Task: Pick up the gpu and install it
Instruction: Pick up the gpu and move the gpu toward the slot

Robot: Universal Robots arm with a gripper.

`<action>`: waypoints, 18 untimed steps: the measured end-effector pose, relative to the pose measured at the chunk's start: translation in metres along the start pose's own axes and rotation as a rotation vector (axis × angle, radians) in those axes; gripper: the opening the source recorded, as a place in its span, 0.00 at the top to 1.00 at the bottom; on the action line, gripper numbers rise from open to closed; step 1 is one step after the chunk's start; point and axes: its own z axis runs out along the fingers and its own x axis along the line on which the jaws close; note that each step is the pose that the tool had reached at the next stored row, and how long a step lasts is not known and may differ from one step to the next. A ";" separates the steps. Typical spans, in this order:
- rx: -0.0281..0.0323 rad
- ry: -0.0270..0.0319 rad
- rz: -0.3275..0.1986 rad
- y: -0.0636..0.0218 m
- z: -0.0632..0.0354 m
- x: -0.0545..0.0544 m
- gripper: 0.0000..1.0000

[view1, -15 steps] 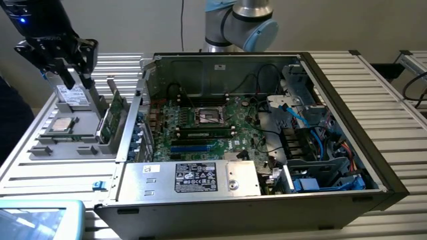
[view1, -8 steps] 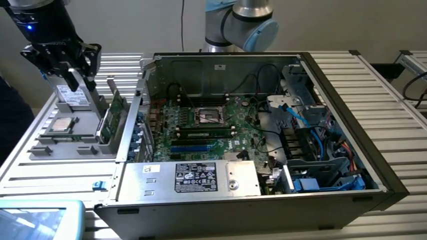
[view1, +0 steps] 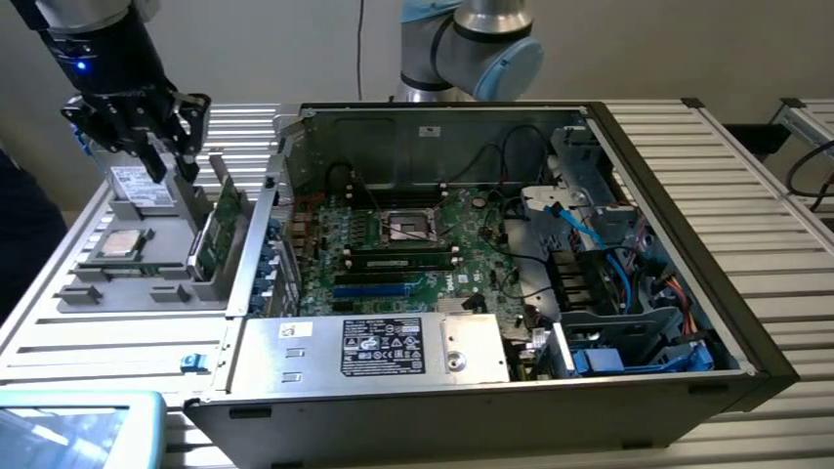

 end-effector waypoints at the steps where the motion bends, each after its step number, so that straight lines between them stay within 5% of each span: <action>1: 0.0001 0.0001 0.000 0.0000 0.0018 0.000 0.56; 12: -0.0011 0.0001 0.000 -0.0015 0.0216 0.001 0.56; 18: -0.0186 -0.0032 0.000 -0.0051 0.0298 0.001 0.56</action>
